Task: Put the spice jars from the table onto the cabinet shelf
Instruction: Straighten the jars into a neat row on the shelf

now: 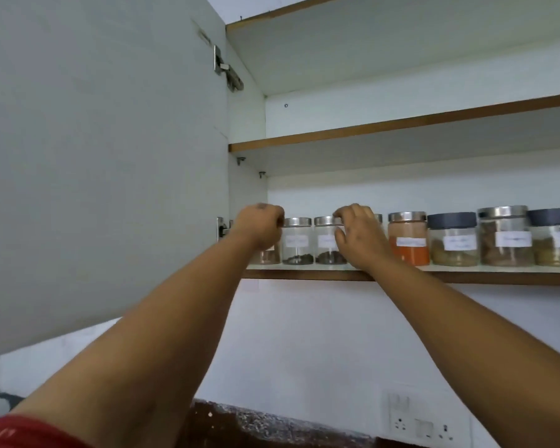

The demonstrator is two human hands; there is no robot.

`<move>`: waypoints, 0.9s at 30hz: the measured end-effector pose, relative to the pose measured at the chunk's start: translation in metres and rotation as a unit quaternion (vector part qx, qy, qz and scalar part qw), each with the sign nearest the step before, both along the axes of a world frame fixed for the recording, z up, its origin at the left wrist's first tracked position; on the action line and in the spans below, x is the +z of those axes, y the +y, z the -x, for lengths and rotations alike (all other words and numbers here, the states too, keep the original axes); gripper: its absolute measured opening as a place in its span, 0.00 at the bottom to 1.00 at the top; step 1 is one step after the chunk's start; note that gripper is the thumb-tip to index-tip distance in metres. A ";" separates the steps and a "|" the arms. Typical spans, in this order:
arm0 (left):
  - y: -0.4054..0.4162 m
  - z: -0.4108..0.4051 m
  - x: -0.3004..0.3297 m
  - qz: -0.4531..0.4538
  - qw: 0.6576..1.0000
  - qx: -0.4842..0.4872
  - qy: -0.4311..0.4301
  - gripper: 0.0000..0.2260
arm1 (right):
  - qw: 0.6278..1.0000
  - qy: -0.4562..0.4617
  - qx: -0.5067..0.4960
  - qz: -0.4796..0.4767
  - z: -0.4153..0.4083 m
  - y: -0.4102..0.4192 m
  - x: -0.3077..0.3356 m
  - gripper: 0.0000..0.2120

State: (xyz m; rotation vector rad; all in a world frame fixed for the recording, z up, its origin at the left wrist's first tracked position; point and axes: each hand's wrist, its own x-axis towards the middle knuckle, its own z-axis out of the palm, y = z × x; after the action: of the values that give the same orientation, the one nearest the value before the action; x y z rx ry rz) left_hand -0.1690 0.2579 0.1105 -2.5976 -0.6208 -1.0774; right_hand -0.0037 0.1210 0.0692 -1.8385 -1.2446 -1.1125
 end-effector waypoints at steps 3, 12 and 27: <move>0.040 0.008 0.028 -0.073 0.996 0.049 0.021 0.12 | 0.997 0.019 -0.002 0.070 0.011 0.039 0.025 0.18; 0.099 -0.051 0.068 -0.070 0.973 0.115 0.188 0.22 | 0.966 0.062 -0.097 0.233 0.010 0.108 0.071 0.31; 0.162 -0.120 0.077 -0.065 0.926 0.111 0.355 0.25 | 0.907 0.016 -0.244 0.342 -0.030 0.193 0.087 0.15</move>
State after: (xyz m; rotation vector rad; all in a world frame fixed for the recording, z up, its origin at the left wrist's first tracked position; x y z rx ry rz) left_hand -0.0487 0.4200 0.1879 -2.4662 -0.6035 -0.0673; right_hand 0.0267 0.3138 0.1558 -2.8049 -1.2888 -0.9372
